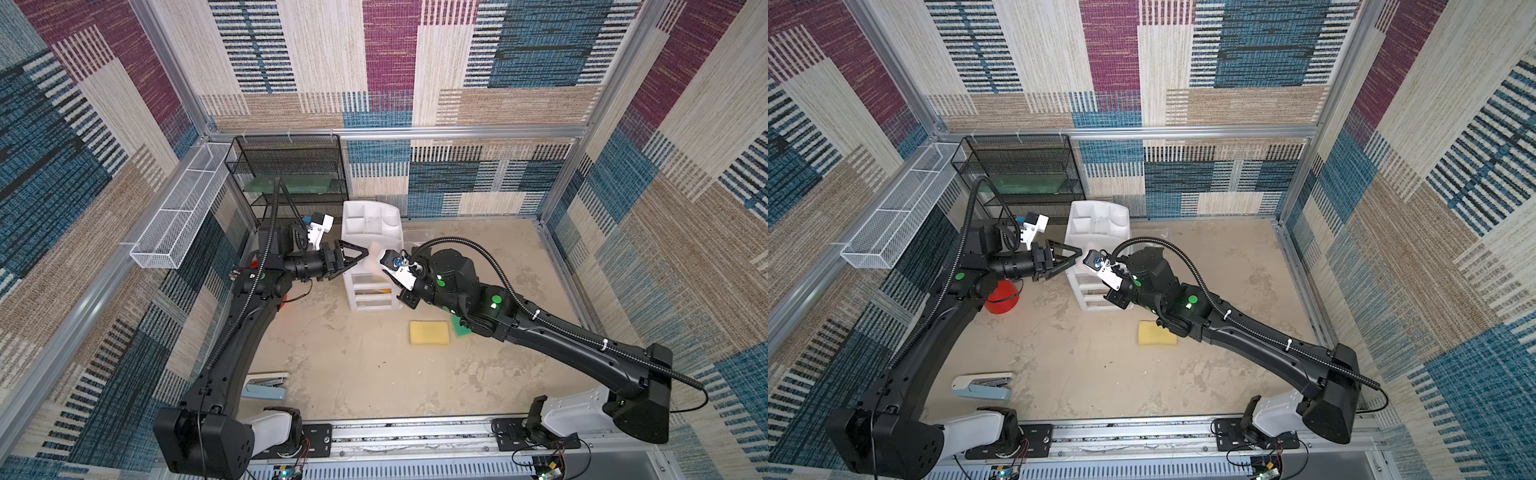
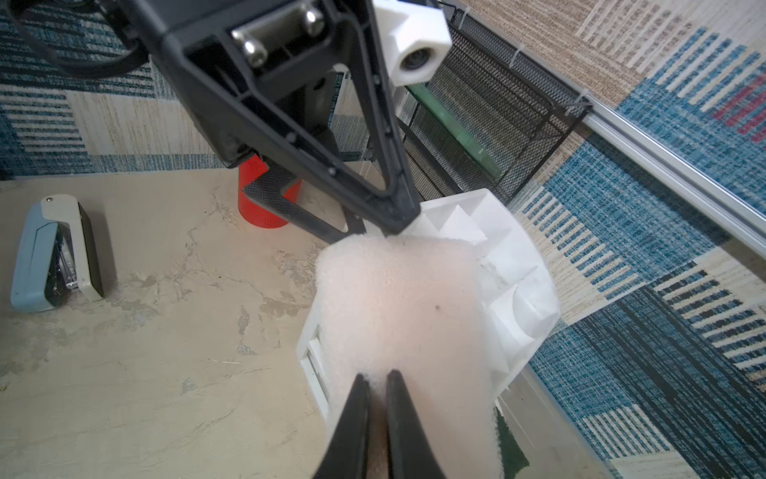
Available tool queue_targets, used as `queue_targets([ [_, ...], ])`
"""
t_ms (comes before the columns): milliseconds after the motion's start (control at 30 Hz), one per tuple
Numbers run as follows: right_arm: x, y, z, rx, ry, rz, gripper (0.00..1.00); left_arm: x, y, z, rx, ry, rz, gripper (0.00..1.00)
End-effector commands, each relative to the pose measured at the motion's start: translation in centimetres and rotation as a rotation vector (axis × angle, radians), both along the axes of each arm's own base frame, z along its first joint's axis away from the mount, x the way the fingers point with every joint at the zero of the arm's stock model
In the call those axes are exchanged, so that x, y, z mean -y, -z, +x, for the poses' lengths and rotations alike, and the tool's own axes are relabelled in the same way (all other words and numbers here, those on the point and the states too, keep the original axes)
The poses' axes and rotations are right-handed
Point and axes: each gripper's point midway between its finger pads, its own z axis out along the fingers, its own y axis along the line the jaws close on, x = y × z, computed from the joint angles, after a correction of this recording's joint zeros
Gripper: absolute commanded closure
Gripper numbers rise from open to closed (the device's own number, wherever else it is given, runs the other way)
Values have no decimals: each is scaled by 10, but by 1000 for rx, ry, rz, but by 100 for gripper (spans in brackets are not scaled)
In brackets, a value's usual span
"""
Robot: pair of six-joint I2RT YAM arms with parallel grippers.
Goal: Take the sponge out of the drawer
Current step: Pick up the sponge from the drawer.
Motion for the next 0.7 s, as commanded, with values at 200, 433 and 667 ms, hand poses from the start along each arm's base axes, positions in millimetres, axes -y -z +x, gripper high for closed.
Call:
queue_targets([
  [200, -3, 6, -5, 38, -5, -76, 88, 11, 0, -3, -9, 56, -25, 25],
  [433, 0, 1, -6, 57, 1, -71, 87, 25, 11, -4, -46, 105, -26, 39],
  [667, 0, -1, -10, 63, -5, -62, 87, 26, 12, -4, -44, 107, -22, 79],
])
